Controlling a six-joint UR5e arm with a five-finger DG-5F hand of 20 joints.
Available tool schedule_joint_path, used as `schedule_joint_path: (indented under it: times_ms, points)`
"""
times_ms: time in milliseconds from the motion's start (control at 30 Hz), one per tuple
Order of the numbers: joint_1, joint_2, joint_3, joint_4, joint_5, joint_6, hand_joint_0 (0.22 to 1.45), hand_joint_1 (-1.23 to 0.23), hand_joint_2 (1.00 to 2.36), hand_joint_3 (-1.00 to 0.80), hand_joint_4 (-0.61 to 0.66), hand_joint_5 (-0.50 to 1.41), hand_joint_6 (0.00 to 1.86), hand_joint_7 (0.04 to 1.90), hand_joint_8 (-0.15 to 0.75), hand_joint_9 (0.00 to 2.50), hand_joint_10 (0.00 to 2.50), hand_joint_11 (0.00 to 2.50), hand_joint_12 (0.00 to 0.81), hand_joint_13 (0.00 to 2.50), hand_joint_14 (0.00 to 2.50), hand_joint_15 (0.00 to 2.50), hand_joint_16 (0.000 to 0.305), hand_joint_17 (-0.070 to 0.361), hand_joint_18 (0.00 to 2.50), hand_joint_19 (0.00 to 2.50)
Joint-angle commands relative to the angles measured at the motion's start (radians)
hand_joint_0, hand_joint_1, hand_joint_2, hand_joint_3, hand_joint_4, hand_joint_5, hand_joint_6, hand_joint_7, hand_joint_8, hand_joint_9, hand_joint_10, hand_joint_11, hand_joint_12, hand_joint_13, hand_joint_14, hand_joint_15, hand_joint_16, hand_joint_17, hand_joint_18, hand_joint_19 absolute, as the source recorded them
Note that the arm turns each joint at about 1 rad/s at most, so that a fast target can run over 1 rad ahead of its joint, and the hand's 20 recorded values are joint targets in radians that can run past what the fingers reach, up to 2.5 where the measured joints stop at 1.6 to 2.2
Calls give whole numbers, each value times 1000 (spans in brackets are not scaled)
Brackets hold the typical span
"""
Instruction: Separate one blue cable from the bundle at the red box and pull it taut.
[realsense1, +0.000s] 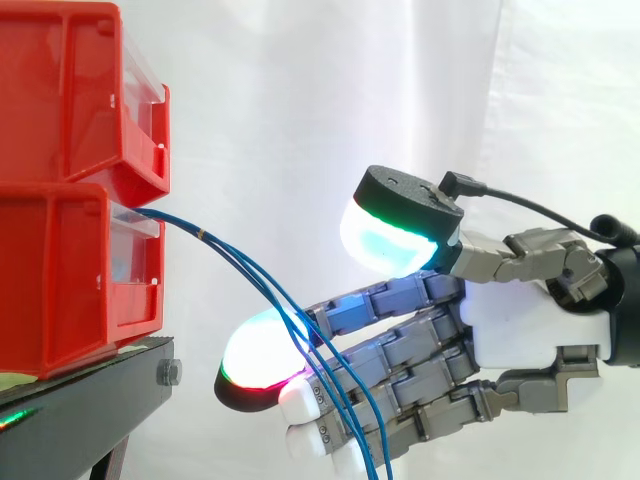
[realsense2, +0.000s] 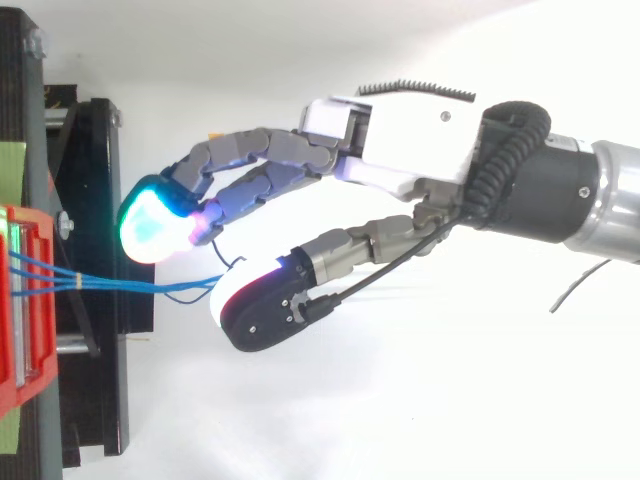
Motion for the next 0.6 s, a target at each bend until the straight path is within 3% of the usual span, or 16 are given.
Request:
schedule_joint_path:
  times_ms: [0, 100, 567]
  points:
    - [-2, -8, 3, 18, -6, 10, 536, -667, 1000, -500, 274, -169, 503, 820, 284, 678, 11, 311, 343, 587, 12, 276, 56, 126, 364, 483]
    - [-2, -18, 3, 20, -10, 13, 536, -667, 1000, -500, 281, -164, 503, 846, 290, 685, 11, 320, 343, 597, 13, 289, 56, 126, 369, 484]
    - [-6, -71, 4, 136, -81, 85, 570, -714, 1000, -492, 274, -151, 503, 959, 281, 708, 14, 365, 340, 639, 15, 335, 55, 124, 403, 514]
